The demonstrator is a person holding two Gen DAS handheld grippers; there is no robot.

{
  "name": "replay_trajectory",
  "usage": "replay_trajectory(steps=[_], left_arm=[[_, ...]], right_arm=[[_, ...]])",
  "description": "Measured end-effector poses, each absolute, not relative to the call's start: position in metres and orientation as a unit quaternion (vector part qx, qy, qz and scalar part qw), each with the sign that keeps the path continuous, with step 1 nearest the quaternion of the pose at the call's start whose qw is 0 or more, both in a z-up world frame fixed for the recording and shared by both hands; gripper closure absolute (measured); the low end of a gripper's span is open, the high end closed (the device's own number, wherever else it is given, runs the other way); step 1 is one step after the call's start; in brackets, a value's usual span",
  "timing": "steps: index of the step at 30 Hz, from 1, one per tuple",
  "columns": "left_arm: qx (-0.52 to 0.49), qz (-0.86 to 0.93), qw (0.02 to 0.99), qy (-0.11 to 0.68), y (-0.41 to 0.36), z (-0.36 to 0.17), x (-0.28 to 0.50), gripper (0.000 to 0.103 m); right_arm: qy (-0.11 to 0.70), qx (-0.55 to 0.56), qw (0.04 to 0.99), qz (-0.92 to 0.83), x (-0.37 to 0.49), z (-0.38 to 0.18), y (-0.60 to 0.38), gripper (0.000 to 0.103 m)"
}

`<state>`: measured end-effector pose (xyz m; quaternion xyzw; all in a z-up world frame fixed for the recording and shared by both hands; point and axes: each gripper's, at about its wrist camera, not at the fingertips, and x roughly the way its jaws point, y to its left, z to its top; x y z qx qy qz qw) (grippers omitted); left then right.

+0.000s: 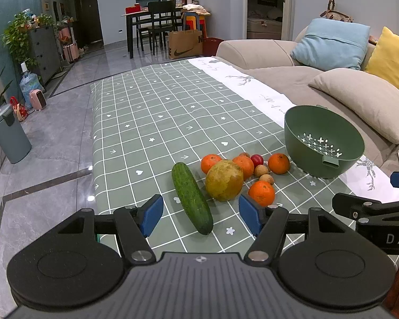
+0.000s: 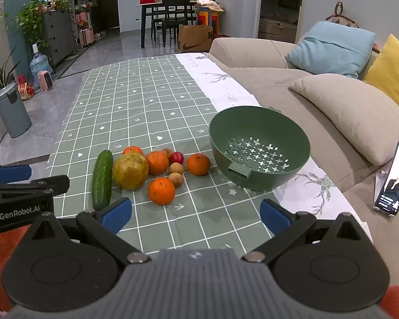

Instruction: Organize fruits

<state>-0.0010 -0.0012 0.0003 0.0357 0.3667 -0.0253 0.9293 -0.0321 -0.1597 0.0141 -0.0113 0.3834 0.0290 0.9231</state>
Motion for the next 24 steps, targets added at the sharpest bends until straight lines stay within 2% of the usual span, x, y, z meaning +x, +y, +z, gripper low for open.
replay_trajectory(steps=[24], left_arm=[[0.036,-0.026,0.929,0.367,-0.002,0.001,-0.0022,0.026]], right_arm=[[0.384,-0.012,0.923,0.028,-0.0327,0.0158,-0.1614,0.005]])
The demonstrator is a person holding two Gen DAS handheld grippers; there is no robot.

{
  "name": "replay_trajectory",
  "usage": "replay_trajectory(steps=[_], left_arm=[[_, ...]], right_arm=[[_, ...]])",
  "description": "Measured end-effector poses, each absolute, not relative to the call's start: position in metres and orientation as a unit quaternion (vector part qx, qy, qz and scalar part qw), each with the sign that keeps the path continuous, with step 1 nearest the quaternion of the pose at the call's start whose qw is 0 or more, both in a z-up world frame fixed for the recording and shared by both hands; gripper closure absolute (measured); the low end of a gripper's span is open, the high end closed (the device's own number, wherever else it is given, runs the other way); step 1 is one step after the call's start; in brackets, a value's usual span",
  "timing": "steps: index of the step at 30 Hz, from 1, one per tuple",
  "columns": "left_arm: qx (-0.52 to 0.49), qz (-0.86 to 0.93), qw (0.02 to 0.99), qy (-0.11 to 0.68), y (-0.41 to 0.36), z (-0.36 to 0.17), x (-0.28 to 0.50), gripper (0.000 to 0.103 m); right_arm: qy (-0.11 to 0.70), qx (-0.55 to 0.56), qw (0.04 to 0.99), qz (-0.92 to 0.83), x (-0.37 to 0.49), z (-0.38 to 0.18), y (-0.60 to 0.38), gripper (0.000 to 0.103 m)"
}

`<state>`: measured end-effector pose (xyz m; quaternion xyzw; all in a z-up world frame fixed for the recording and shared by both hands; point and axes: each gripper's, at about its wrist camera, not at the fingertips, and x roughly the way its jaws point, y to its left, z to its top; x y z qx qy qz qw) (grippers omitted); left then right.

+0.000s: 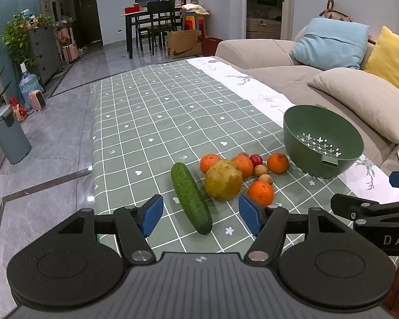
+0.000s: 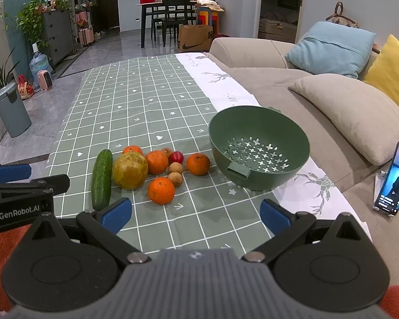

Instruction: Organize fruits

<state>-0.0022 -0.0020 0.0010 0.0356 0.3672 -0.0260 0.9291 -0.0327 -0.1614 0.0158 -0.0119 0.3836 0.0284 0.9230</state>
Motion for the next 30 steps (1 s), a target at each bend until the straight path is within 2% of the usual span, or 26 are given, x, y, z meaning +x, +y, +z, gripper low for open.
replay_trajectory(steps=[30], left_arm=[[0.035,-0.027,0.928,0.371,-0.0049,0.0002,0.0004,0.026]], right_arm=[[0.388,-0.013,0.921,0.027,-0.0314,0.013,-0.1623,0.005]])
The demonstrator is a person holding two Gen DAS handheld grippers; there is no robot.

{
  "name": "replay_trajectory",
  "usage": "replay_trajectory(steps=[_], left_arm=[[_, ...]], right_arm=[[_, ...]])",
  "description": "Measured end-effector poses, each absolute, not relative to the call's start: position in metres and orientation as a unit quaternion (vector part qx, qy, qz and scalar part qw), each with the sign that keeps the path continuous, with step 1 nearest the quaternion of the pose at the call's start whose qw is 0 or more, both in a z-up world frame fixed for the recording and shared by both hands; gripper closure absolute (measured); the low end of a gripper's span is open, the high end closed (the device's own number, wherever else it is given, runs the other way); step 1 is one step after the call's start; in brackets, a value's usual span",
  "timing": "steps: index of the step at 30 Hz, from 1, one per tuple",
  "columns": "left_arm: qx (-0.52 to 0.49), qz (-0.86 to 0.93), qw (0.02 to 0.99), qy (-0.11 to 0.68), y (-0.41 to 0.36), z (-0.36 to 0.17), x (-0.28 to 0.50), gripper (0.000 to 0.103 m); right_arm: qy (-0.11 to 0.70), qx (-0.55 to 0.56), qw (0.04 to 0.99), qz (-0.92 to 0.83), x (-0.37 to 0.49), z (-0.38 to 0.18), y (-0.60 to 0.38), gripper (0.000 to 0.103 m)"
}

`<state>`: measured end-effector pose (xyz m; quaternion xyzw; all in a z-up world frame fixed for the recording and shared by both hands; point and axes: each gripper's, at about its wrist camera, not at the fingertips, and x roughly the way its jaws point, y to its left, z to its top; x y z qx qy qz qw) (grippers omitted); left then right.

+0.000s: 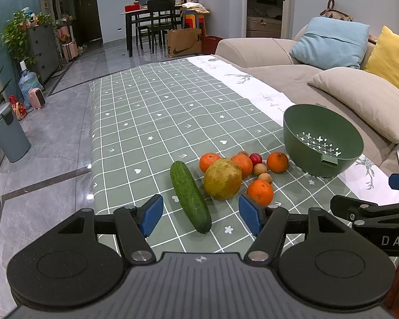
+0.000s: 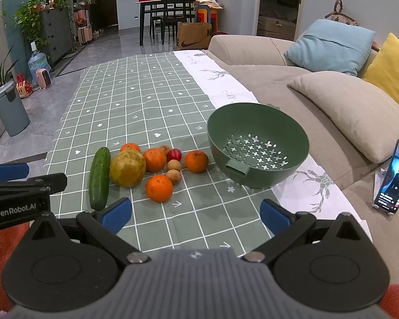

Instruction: Organize fruits

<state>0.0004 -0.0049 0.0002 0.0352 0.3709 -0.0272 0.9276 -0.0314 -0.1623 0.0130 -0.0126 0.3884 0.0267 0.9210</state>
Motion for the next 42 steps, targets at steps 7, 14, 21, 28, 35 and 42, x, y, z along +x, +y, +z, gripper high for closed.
replay_trajectory(steps=[7,14,21,28,35,42], left_arm=[[0.034,-0.027,0.927,0.373,-0.005,0.0,0.0,0.026],[0.019,-0.043,0.925,0.377,-0.001,-0.002,0.002,0.026],[-0.003,-0.041,0.915,0.402,0.007,-0.008,0.015,0.025],[-0.048,-0.039,0.898,0.436,0.023,-0.025,0.041,0.033],[-0.041,-0.037,0.881,0.47,0.03,-0.049,0.078,0.05],[-0.041,-0.038,0.868,0.494,0.036,-0.073,0.109,0.05]], right_arm=[[0.389,-0.011,0.921,0.024,-0.031,0.011,-0.163,0.005],[0.382,-0.011,0.924,0.029,-0.031,0.004,-0.163,0.005],[0.369,-0.01,0.929,0.031,-0.02,-0.006,-0.162,0.005],[0.387,0.022,0.918,0.084,0.009,-0.023,-0.158,0.026],[0.412,0.054,0.898,0.143,0.05,-0.039,-0.139,0.039],[0.453,0.116,0.868,0.164,0.103,-0.057,-0.124,0.039]])
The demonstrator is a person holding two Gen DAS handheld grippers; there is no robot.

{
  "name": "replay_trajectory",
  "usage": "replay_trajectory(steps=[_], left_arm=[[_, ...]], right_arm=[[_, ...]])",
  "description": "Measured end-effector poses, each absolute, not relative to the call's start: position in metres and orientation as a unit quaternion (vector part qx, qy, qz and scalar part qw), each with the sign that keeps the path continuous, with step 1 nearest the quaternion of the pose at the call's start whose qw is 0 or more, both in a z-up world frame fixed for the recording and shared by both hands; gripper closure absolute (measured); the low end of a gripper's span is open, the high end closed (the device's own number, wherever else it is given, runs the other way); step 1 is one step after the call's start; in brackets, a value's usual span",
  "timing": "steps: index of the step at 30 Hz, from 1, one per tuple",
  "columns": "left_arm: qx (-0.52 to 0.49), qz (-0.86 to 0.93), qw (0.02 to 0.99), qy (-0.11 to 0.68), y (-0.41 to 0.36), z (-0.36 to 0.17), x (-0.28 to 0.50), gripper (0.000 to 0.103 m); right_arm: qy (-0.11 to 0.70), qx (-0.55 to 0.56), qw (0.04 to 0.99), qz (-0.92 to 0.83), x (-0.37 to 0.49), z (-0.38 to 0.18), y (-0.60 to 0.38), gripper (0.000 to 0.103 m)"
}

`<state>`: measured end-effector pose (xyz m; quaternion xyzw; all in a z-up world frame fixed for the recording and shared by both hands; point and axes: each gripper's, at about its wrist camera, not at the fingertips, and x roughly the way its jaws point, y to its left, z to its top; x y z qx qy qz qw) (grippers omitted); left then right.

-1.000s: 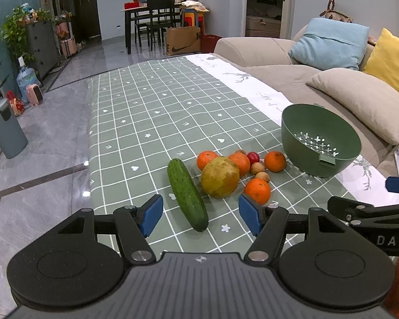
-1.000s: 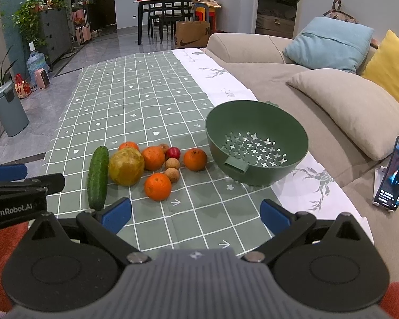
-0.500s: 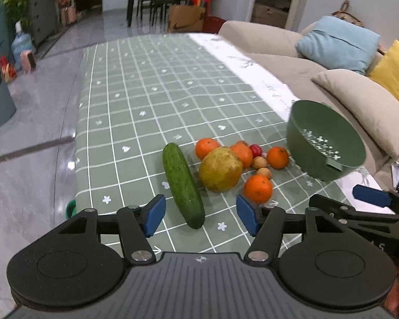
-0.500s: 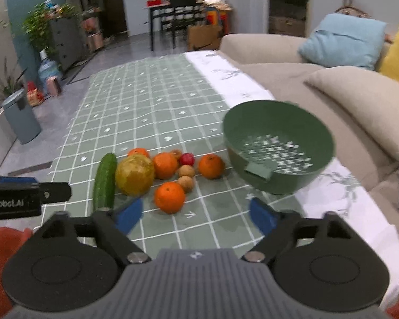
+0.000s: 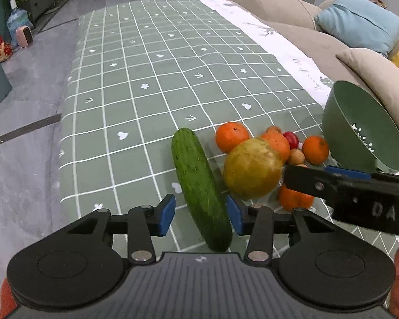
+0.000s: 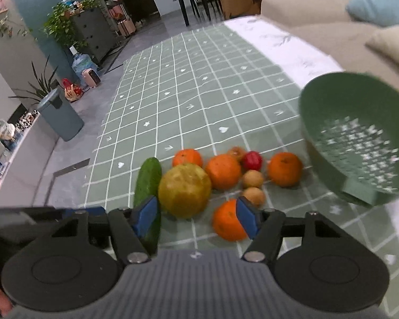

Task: Organize fruits
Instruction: 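Close the left tool on the cucumber while the right tool grasps the pear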

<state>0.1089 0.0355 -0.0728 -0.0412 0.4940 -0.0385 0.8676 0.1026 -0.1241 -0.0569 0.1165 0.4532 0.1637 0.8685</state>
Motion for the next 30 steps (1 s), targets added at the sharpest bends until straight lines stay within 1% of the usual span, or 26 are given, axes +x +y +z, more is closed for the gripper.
replay_trajectory(steps=[7,16,21,24,30], left_arm=[[-0.057,-0.051,0.858,0.508,0.042,-0.089,0.131,0.05],[-0.066,-0.064,0.851,0.517,0.047,-0.098,0.142,0.051],[-0.08,-0.07,0.847,0.521,0.051,-0.1,0.145,0.051],[-0.081,-0.074,0.845,0.523,0.051,-0.102,0.149,0.051],[-0.083,-0.069,0.838,0.534,0.051,-0.107,0.16,0.05]], right_arm=[[0.498,0.161,0.837,0.159,0.137,-0.077,-0.114,0.039],[0.529,0.203,0.809,0.156,0.155,-0.099,-0.111,0.04],[0.532,0.197,0.809,0.151,0.161,-0.101,-0.104,0.04],[0.539,0.203,0.805,0.145,0.165,-0.101,-0.105,0.042],[0.522,0.191,0.818,0.147,0.158,-0.081,-0.112,0.043]])
